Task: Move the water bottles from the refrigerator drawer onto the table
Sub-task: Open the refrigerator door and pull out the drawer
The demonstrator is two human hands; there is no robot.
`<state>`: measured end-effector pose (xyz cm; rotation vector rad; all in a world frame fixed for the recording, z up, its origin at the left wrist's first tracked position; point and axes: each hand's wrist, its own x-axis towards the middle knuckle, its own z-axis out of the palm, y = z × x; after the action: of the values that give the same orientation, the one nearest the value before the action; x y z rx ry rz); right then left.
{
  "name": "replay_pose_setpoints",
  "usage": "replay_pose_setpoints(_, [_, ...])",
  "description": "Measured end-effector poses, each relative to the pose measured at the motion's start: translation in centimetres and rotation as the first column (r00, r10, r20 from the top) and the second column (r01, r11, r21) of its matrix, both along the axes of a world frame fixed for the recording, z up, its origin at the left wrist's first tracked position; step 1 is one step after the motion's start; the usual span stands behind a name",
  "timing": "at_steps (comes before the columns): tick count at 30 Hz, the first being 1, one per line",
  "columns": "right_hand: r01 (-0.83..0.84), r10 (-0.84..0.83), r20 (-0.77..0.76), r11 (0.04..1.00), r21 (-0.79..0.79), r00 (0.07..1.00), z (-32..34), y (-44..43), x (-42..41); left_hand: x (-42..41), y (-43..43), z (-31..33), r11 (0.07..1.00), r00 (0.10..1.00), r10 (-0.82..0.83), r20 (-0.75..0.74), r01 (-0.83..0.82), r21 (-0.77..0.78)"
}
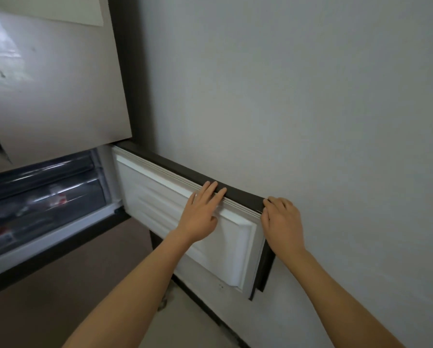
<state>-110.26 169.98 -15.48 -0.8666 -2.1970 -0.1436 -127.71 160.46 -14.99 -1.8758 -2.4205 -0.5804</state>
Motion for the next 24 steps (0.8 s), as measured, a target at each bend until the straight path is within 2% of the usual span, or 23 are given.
replay_pose_setpoints(6, [-0.07, 0.067, 0.174, 0.998, 0.008, 0.982, 0.0, 3.8, 0.1, 0.6, 2.8, -0.5, 0.997, 0.996, 0.082, 0.034, -0.082, 0.004])
replay_pose_setpoints(12, [-0.066, 0.062, 0.176, 0.998, 0.019, 0.982, 0.8, 4.8, 0.3, 1.2, 3.8, 0.3, 0.99, 0.993, 0.117, 0.011, -0.116, -0.076])
replay_pose_setpoints(15, [0.027, -0.029, 0.258, 1.0, 0.012, 0.966, 1.8, 4.5, 0.7, 1.5, 2.5, 0.4, 0.981, 0.989, 0.143, -0.047, -0.148, -0.125])
replay_pose_setpoints(17, [0.09, -0.106, 0.291, 0.993, 0.071, 0.951, 2.0, 4.2, 0.5, 1.5, 1.1, -1.0, 0.969, 0.98, 0.193, -0.05, -0.198, -0.148])
replay_pose_setpoints(19, [0.019, -0.075, 0.302, 0.983, 0.184, 0.95, 2.3, 3.4, -0.2, 1.3, -1.7, -3.1, 0.938, 0.951, 0.309, -0.023, -0.309, -0.158])
replay_pose_setpoints(21, [-0.095, 0.019, 0.315, 0.968, 0.231, 0.949, 2.4, 2.2, -1.6, 0.6, -4.5, -4.9, 0.898, 0.913, 0.407, 0.039, -0.392, -0.201])
replay_pose_setpoints(24, [-0.291, 0.196, 0.394, 0.936, 0.198, 0.898, 1.8, -1.2, -4.8, -0.9, -9.5, -5.9, 0.817, 0.826, 0.559, 0.07, -0.534, -0.218])
